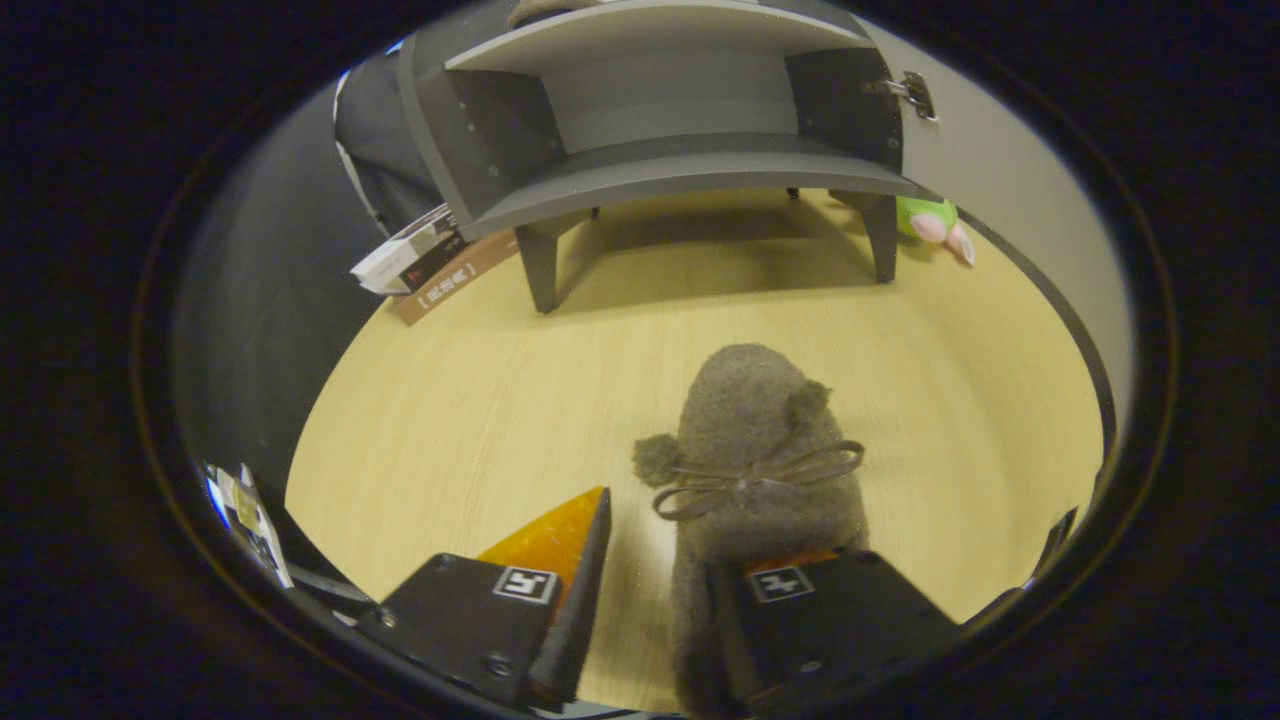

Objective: Open the shoe cabinet door, grab the shoes and put them into the shoe cabinet, then close the shoe cabinet door.

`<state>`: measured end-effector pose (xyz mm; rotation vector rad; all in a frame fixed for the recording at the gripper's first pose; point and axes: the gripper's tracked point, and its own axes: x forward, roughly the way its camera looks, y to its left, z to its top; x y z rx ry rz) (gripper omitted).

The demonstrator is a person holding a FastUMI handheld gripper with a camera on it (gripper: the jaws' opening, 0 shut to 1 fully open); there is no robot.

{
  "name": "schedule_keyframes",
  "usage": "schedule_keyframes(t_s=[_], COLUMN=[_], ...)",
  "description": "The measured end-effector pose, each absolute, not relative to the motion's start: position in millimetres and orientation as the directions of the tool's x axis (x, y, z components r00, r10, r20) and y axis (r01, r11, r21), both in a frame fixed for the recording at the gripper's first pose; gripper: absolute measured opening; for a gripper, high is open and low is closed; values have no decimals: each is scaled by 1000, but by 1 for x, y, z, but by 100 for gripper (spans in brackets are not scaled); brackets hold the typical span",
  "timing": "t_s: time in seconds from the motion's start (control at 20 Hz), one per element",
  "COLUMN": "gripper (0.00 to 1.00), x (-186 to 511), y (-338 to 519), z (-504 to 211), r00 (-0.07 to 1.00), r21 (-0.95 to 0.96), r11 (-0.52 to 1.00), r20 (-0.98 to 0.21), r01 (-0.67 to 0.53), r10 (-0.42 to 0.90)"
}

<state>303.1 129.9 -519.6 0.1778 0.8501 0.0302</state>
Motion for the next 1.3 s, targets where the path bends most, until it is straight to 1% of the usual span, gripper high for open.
schedule_keyframes(t_s=[0.1,0.25,0.5,0.8,1.05,1.3], gripper=[15,9,8,8,8,8], x=[302,308,315,327,352,394], y=[127,127,122,116,111,106], z=[-519,-502,-411,-284,-209,-158], r00=[649,677,794,902,949,975], r21=[183,154,115,102,75,58], r11=[982,988,989,987,989,994], r20=[-753,-725,-590,-403,-284,-197], r01=[48,-16,-96,-125,-124,-91], r10=[108,124,145,155,140,101])
